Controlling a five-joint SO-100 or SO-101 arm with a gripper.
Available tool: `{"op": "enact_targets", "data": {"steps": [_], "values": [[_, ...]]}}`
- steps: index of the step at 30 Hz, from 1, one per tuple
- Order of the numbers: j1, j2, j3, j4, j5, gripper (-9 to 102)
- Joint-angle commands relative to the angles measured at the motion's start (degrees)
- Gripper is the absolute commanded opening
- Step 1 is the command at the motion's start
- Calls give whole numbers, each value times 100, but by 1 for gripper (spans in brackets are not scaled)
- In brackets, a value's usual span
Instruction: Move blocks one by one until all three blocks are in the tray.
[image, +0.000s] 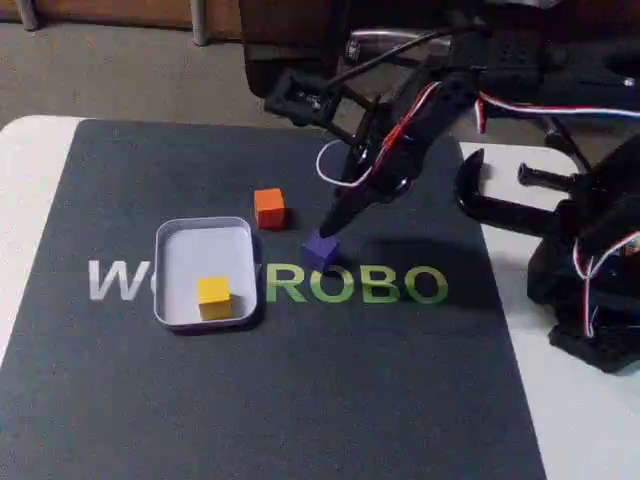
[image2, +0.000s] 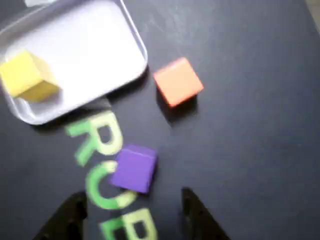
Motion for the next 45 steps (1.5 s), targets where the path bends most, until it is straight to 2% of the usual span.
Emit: {"op": "enact_targets", "data": {"steps": [1, 13, 26, 45], "values": [[18, 0, 88, -141, -185, 22], [9, -360, 158, -369, -483, 22], [-237, -571, 176, -589, -519, 27], [-237, -1195, 114, -949, -457, 27]]}}
